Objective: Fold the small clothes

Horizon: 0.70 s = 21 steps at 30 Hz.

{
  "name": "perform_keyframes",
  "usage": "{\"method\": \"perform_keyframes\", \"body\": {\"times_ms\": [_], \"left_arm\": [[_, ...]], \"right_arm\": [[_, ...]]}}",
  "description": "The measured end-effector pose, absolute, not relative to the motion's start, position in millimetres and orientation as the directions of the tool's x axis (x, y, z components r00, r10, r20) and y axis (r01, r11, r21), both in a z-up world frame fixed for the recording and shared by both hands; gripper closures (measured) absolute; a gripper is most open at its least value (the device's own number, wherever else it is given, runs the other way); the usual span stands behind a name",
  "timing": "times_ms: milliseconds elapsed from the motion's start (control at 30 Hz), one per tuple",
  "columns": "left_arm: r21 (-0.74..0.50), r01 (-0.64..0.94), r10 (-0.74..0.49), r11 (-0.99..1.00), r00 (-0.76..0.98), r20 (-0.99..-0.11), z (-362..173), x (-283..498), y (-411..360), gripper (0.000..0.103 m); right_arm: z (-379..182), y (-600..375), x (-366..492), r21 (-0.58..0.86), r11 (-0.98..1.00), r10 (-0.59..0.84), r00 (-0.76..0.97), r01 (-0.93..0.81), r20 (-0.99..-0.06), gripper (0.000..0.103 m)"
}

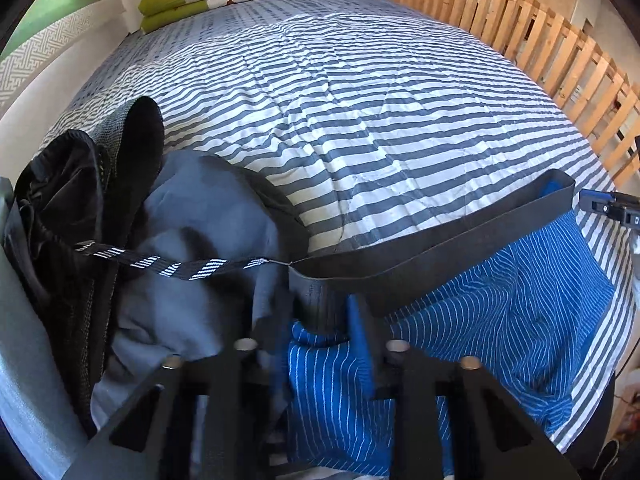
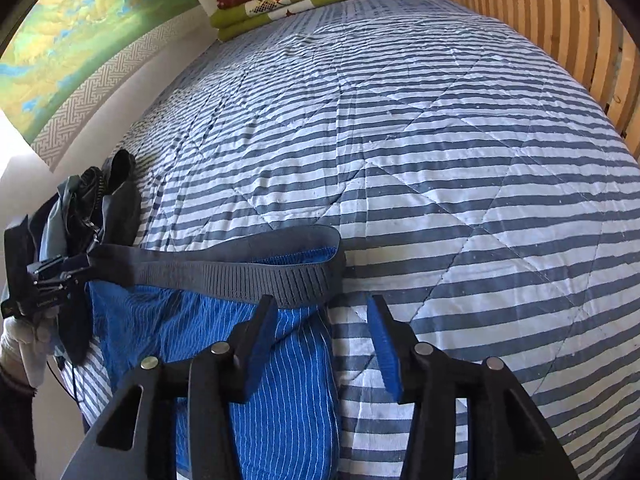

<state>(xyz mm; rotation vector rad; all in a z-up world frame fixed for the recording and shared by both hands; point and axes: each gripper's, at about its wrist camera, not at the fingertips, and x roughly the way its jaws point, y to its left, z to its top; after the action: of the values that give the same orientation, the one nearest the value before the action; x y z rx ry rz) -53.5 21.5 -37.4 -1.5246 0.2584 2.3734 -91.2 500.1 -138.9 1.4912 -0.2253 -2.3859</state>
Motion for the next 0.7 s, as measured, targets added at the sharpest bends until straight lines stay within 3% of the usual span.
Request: {"method": "perform_keyframes", "body": {"times_ms": [200,233,267,300,433,500,533,567,600,633,667,700], "left_arm": [[-0.111,-0.245,0.204,-0.963,-0.396,-0.895,-29,-78,10,0.097],[-0.116,-0.236,0.206,-0.965,-0.403,-0.892,-25,-81,7,0.097],[-0.116,-0.225,0.202,-0.967,-0.412,-0.889,-21,-83,4,0.097],[-0.112,-0.206,0.192,-0.972,-0.426,-0.884,-18,-85,0,0.097],[-0.173,-0.143,0.218,-0.975,-0.42,-0.881,-17,-99,-15,0.097],[-0.186,-0.144,0.228,-0.972,-0.388,-0.893,-23,-106,-16,0.091],[-0.178,-0.131,0.216,-0.975,-0.387,-0.896,-25,-107,-18,0.087],[-0.18,-0.126,0.216,-0.975,-0.39,-0.895,-27,-107,-19,0.076],[-0.191,-0.13,0.227,-0.973,-0.389,-0.893,-28,-106,-21,0.066],[-0.201,-0.139,0.24,-0.97,-0.388,-0.89,-29,-105,-22,0.062],[-0.203,-0.156,0.249,-0.967,-0.385,-0.889,-31,-103,-21,0.053],[-0.195,-0.173,0.248,-0.965,-0.38,-0.891,-34,-102,-20,0.047]], "right_arm": [[-153,473,-112,0.201,-0.952,-0.283,-0.404,0.232,-0.87,0.059],[-155,470,-116,0.189,-0.956,-0.269,-0.408,0.227,-0.872,0.067],[-156,469,-121,0.186,-0.959,-0.262,-0.408,0.216,-0.875,0.089],[-157,468,-126,0.203,-0.957,-0.273,-0.396,0.208,-0.877,0.094],[-141,473,-140,0.268,-0.949,-0.314,-0.457,0.165,-0.832,0.094],[-138,475,-148,0.292,-0.948,-0.318,-0.475,0.131,-0.821,0.094],[-139,474,-151,0.291,-0.949,-0.315,-0.47,0.125,-0.825,0.092],[-141,473,-155,0.283,-0.951,-0.307,-0.46,0.122,-0.833,0.086],[-145,471,-157,0.278,-0.953,-0.303,-0.441,0.121,-0.845,0.079],[-148,471,-159,0.285,-0.95,-0.31,-0.425,0.124,-0.85,0.061],[-150,472,-158,0.3,-0.945,-0.326,-0.419,0.13,-0.847,0.05],[-152,473,-155,0.312,-0.94,-0.34,-0.418,0.137,-0.842,0.05]]}}
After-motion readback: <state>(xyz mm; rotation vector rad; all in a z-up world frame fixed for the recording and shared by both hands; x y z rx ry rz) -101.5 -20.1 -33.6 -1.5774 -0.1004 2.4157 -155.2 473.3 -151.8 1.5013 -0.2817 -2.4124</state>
